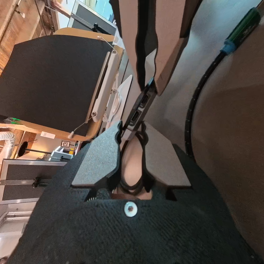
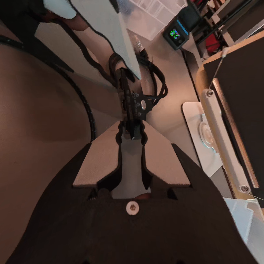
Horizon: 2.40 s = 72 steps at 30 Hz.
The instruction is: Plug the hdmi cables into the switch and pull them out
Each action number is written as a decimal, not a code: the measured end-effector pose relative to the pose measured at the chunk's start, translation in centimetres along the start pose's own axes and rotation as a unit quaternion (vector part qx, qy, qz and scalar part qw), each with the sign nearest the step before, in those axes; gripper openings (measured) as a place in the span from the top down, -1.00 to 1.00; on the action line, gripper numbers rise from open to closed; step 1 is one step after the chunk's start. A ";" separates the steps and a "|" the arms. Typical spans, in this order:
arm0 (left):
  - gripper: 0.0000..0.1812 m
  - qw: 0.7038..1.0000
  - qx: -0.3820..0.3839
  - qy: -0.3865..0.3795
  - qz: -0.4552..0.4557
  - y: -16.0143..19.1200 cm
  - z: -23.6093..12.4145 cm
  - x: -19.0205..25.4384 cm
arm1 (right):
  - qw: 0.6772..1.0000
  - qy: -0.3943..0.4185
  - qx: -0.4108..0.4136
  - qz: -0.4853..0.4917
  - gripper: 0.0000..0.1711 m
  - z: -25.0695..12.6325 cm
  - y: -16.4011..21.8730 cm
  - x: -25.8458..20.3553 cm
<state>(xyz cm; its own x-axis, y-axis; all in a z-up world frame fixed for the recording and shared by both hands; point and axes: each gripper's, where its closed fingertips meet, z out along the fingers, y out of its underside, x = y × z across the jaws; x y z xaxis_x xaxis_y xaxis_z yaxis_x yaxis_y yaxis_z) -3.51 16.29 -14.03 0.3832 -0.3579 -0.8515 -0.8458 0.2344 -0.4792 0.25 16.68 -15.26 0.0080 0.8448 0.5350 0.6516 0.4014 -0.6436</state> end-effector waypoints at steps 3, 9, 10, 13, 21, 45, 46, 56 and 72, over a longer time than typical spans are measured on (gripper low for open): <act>0.74 1.000 -0.007 -0.003 -0.020 0.0 -0.1 -0.5 | 0.999 0.010 0.017 0.030 0.75 -0.3 -0.4 0.8; 0.75 0.999 -0.039 -0.013 -0.018 0.0 0.6 -0.3 | 0.998 0.057 0.013 0.009 0.64 0.6 -0.6 0.8; 0.75 0.999 -0.040 -0.013 -0.020 -0.2 0.7 -0.2 | 0.998 0.058 0.010 0.005 0.62 0.8 -0.8 0.6; 0.75 0.999 -0.027 -0.006 -0.031 -1.0 0.6 0.1 | 0.996 0.087 -0.021 -0.017 0.70 1.2 -0.2 1.1; 0.74 0.998 -0.033 0.007 -0.053 -0.5 0.9 0.7 | 0.984 0.114 -0.043 -0.131 0.77 2.1 0.6 1.1; 0.69 0.971 0.052 0.064 -0.223 -2.2 -0.4 -0.4 | 0.987 0.129 0.002 -0.096 0.80 2.3 -0.1 1.8; 0.65 0.972 0.048 0.053 -0.222 -1.8 -0.5 -0.9 | 0.985 0.135 0.008 -0.105 0.80 2.2 -0.2 2.0; 0.68 0.981 0.024 0.023 -0.192 0.4 -1.4 -1.9 | 0.978 0.142 0.047 -0.143 0.80 0.6 -0.4 3.0; 0.75 0.998 0.042 -0.009 0.048 -2.7 -0.7 1.3 | 0.969 0.106 0.040 -0.219 0.77 1.2 -1.6 -0.3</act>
<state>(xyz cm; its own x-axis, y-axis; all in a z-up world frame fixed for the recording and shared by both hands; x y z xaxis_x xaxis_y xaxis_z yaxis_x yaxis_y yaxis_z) -0.95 14.57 -13.70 0.3084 -0.3143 -0.8978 -0.8457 0.3414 -0.4100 -1.72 16.20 -15.05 -0.0943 0.4981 0.8620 0.5663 0.7390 -0.3651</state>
